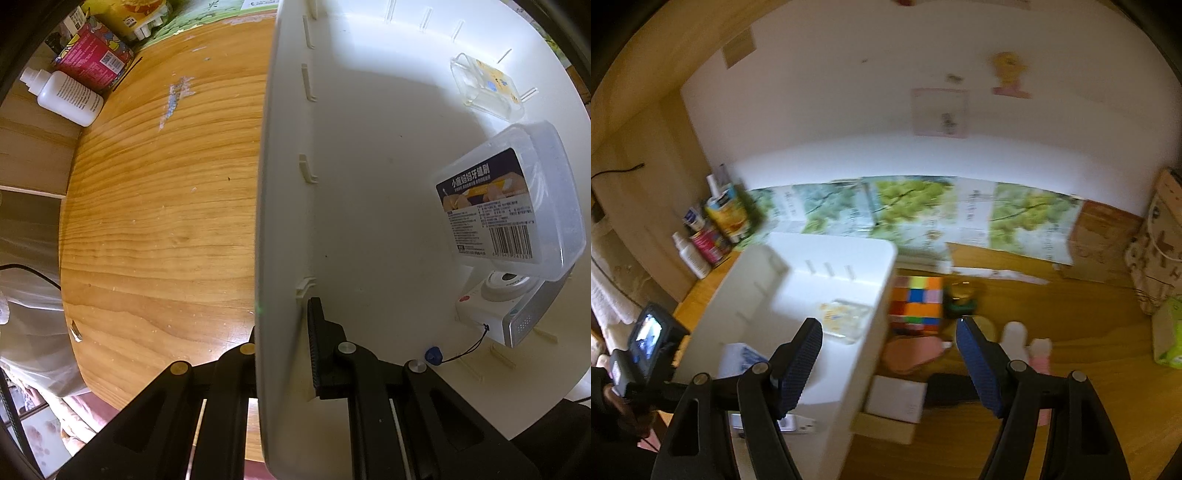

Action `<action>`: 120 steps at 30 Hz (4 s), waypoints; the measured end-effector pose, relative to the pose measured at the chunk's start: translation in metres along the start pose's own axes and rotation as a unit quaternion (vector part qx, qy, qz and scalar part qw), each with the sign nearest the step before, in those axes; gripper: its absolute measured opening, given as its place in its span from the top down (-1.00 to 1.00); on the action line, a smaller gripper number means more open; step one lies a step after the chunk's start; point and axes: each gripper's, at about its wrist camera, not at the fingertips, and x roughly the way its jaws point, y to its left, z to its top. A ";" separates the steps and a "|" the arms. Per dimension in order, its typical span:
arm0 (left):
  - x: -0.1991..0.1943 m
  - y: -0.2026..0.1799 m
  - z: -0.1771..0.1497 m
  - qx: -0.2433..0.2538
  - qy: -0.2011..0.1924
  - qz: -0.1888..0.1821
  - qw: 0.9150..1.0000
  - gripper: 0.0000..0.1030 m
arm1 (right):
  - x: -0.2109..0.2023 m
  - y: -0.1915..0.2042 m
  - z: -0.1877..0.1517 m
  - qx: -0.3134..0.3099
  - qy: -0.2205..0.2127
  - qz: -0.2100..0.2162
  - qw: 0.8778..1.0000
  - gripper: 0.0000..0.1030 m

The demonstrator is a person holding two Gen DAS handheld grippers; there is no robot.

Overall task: Organize rigid objects
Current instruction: 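Withdraw the right tool from the tray toward the pink roller brush, then close the right tool around the pink roller brush, then lift the pink roller brush and carry it over the white tray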

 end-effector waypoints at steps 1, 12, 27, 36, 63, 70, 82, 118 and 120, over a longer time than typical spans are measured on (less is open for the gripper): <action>0.000 -0.001 0.000 0.001 0.000 0.001 1.000 0.78 | -0.001 -0.005 -0.001 0.002 -0.001 -0.005 1.000 -0.47; 0.001 -0.005 0.000 0.004 0.001 0.006 1.000 0.78 | 0.006 -0.058 -0.024 0.039 0.006 -0.056 0.998 -0.47; 0.002 -0.005 0.006 0.003 0.007 0.005 1.000 0.77 | 0.032 -0.136 -0.073 0.147 0.051 -0.106 0.982 -0.47; 0.003 -0.005 0.008 0.001 0.008 0.004 1.000 0.76 | 0.049 -0.151 -0.086 0.168 0.077 -0.117 0.976 -0.47; 0.004 -0.002 0.004 -0.006 0.008 0.009 1.000 0.74 | 0.076 -0.147 -0.088 0.105 0.110 -0.120 0.981 0.45; 0.004 -0.002 0.004 -0.005 0.008 0.008 1.000 0.74 | 0.076 -0.147 -0.086 0.107 0.114 -0.111 0.981 0.52; 0.004 -0.002 0.005 -0.001 0.008 0.010 1.000 0.74 | 0.074 -0.145 -0.089 0.123 0.146 -0.111 0.975 0.53; -0.004 -0.012 0.003 0.025 -0.001 0.000 1.000 0.74 | 0.008 -0.084 -0.039 0.095 0.096 -0.089 0.987 0.53; -0.004 -0.012 0.002 0.025 -0.002 0.000 1.000 0.74 | 0.007 -0.074 -0.033 0.081 0.093 -0.080 0.989 0.53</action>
